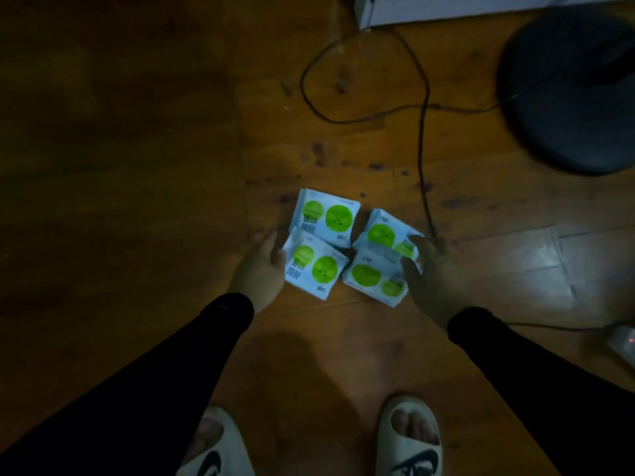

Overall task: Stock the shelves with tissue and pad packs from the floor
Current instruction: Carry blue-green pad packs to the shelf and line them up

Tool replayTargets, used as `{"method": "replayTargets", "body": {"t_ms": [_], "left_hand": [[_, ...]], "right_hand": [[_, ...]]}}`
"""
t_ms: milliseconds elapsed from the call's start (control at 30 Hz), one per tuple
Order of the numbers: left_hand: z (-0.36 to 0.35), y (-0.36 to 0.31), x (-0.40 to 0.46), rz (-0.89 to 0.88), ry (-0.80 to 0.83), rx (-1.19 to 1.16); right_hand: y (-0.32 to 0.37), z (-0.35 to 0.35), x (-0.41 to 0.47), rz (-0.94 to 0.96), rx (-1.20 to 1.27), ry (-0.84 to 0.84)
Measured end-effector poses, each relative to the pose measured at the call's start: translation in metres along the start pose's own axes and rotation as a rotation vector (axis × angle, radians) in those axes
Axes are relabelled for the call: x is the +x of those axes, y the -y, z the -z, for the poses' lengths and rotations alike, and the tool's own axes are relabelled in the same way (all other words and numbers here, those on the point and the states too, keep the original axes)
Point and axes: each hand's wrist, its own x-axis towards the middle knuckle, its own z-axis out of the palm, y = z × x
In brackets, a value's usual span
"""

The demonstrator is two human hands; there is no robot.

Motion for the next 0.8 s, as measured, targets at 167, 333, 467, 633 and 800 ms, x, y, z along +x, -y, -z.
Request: {"method": "replayTargets", "body": {"t_ms": [167,333,467,633,800], "left_hand": [[0.100,-0.047,-0.064,-0.076,-0.071,0.105],[0.249,-0.120,-0.169,-0.253,-0.201,0.256],[0.376,-0.169,-0.274,-0.336,-0.405,0.310],[0.522,-0.205,-0.430,-0.293,-0.688,0.333],[0.623,-0.204,-0.602,-0.162,-0.968,0.377]], "right_hand": [[0.076,0.087,-0.036,0.157,-0.124,0.029],[0.211,0.203,-0.088,0.445,-0.167,0.022],[0.339,0.305,-0.144,0.681,-0.177,-0.052],[0.502,0.411,-0.223,0.988,-0.169,-0.132],[0.653,0.479,-0.328,1.337,-0.171,-0.189]]}}
